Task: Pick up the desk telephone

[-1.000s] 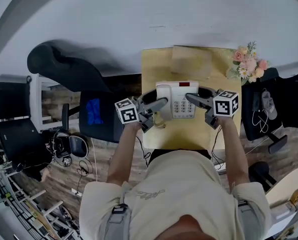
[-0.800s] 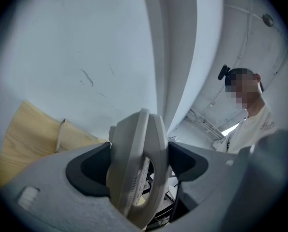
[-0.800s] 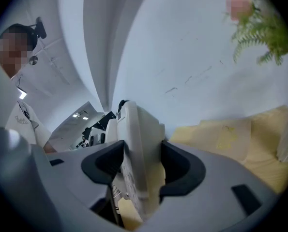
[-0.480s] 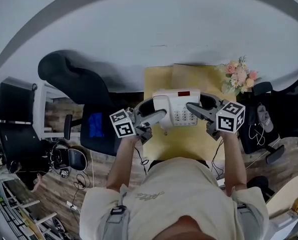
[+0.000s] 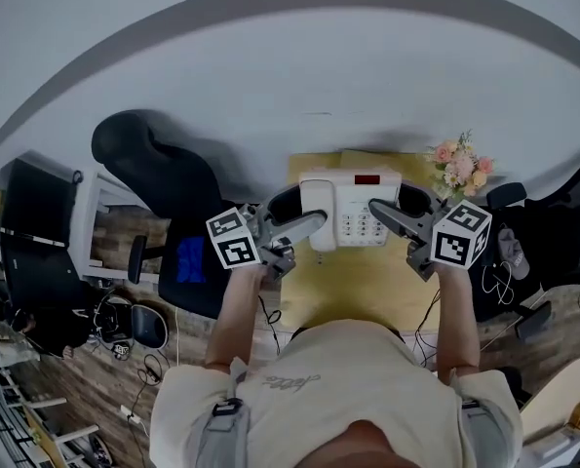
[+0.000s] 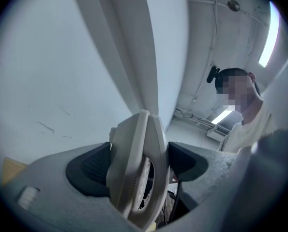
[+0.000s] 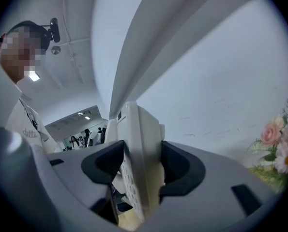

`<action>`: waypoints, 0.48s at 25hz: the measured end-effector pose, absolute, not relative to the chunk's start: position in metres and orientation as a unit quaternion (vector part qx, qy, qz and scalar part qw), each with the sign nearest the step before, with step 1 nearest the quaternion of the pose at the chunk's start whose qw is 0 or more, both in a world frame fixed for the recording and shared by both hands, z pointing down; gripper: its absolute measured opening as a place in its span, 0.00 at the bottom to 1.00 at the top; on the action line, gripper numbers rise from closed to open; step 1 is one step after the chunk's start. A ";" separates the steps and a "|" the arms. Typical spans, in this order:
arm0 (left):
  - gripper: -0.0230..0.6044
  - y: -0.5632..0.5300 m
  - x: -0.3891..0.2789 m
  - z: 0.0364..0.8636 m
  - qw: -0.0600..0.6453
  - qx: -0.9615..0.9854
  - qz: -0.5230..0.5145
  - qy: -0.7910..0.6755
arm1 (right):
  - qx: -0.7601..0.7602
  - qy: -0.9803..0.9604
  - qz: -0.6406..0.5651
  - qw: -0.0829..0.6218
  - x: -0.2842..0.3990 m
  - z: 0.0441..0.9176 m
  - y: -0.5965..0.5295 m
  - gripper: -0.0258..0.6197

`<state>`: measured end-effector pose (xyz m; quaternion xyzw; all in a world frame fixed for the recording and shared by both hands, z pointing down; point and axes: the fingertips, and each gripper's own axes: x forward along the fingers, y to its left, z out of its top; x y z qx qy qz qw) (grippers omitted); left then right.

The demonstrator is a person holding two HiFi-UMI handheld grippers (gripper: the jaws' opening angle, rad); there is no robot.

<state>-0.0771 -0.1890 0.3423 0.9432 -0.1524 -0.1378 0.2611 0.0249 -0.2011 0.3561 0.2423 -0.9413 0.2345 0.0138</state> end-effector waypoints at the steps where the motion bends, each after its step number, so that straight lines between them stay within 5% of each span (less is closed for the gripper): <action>1: 0.62 -0.187 -0.076 0.338 0.257 0.944 -0.139 -0.150 | 0.244 -0.942 0.229 0.015 0.026 0.351 -0.199 0.40; 12: 0.62 -0.177 -0.077 0.313 0.233 0.951 -0.149 -0.139 | 0.250 -0.946 0.205 0.018 0.025 0.324 -0.188 0.40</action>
